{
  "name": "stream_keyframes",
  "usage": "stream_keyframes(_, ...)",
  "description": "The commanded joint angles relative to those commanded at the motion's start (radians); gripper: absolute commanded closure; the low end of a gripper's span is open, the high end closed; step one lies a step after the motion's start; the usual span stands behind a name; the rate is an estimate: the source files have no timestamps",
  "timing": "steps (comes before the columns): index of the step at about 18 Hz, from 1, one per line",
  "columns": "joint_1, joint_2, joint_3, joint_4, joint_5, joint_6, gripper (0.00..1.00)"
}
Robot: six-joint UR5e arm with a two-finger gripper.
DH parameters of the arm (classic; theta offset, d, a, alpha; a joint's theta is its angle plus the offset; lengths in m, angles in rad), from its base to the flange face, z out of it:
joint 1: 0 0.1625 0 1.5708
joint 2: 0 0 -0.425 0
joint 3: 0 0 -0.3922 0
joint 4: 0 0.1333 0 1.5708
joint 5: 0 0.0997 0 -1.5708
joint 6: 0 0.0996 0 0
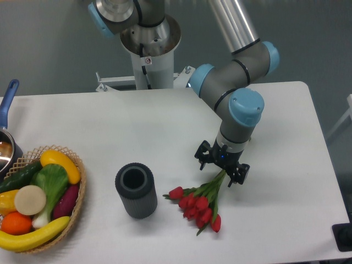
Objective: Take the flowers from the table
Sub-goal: 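Lower the gripper around the tulip stems below the blooms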
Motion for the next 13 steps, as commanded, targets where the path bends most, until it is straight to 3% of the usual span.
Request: stream_keyframes(13, -0.017, -0.035, -0.006, 0.009, 0.006, 0.002, 0.0)
